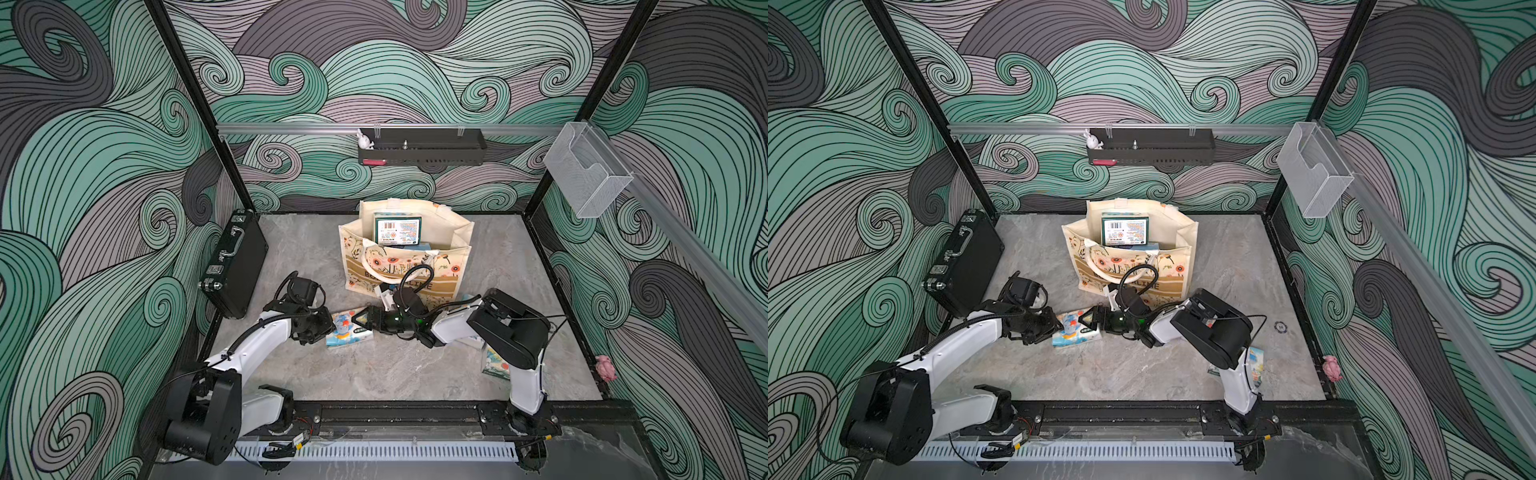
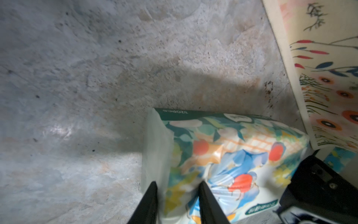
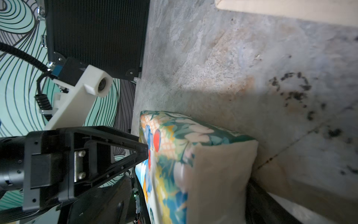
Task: Put tissues into the canvas bag
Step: Pick up the pack of facial tissues from the center of the board.
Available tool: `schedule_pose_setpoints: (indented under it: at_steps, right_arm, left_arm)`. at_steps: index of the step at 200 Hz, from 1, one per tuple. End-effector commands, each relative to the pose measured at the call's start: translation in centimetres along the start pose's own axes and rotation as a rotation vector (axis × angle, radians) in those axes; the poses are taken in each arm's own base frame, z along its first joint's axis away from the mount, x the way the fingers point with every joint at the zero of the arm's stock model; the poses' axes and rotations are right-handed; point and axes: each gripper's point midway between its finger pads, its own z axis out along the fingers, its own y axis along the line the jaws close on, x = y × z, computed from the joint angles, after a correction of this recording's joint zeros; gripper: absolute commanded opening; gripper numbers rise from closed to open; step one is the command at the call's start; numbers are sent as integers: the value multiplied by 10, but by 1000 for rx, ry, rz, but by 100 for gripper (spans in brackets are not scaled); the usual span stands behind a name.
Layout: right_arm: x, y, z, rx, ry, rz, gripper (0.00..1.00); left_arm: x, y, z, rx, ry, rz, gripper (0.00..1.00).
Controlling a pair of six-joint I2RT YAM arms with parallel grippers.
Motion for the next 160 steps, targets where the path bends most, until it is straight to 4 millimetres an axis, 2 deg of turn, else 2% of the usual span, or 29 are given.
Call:
schedule_pose_setpoints:
  at_steps: [1, 19, 40, 71, 74, 83, 87, 100, 106, 117, 134, 149, 160]
  right_arm:
    - [22, 8, 10, -93, 109, 39, 87]
    - [22, 17, 10, -139, 111, 25, 85]
    - [23, 21, 7, -133, 111, -10, 80]
    - [23, 23, -3, -96, 99, -67, 67]
    - [23, 23, -4, -90, 97, -71, 65]
    - [24, 23, -8, -78, 95, -80, 51]
    - [25, 23, -10, -73, 95, -83, 47]
    - [27, 25, -16, -66, 88, -95, 46]
    - [30, 26, -20, -63, 85, -100, 46]
    - [36, 28, -29, -54, 80, -113, 46]
    - [51, 41, -52, -45, 87, -160, 44]
    - [64, 64, -81, -51, 109, -250, 44]
    - [65, 93, -116, -53, 103, -365, 46]
  left_arm:
    - [15, 31, 10, -155, 68, -43, 33]
    - [18, 39, 15, -201, 100, -61, 32]
    - [18, 38, 17, -200, 108, -52, 31]
    - [10, 28, 4, -149, 41, -10, 34]
    - [8, 26, 1, -141, 31, -5, 35]
    - [6, 21, -5, -120, 11, 10, 39]
    - [5, 19, -7, -111, 2, 13, 42]
    - [2, 14, -13, -92, -17, 29, 54]
    - [0, 11, -16, -83, -21, 32, 63]
    - [-1, 4, -21, -61, -18, 43, 75]
    - [-4, -17, -42, -2, -1, 100, 85]
    - [-4, -40, -68, 75, -3, 186, 88]
    - [-7, -49, -88, 104, -45, 224, 91]
